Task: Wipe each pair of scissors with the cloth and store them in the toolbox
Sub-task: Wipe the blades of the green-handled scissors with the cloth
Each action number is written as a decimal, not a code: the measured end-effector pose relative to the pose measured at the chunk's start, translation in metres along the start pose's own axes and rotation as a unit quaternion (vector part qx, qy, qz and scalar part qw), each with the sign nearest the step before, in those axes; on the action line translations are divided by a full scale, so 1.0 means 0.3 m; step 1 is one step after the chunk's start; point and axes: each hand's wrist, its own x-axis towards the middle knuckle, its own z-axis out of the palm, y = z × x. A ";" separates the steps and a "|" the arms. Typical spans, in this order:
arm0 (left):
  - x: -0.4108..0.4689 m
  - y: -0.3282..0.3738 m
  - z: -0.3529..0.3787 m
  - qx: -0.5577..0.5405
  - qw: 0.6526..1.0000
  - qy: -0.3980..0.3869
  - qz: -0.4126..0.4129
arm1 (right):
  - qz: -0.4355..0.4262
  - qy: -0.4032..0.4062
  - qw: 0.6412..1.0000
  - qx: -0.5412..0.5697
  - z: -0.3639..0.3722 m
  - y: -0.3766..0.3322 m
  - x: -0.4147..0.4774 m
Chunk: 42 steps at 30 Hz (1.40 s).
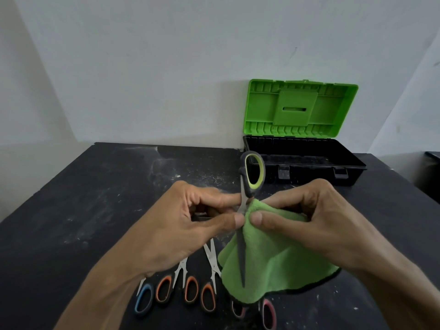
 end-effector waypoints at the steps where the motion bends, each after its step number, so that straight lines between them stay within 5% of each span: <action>1: -0.002 -0.002 -0.004 -0.006 1.000 -0.003 -0.004 | 0.002 -0.008 1.000 -0.008 -0.004 -0.003 -0.001; 22: -0.010 -0.020 -0.015 -0.087 0.992 0.007 -0.091 | 0.016 -0.077 0.997 -0.020 -0.058 -0.002 0.021; 42: -0.008 -0.001 -0.042 -0.152 0.983 -0.002 -0.102 | 0.029 -0.015 0.998 0.048 -0.108 0.013 -0.001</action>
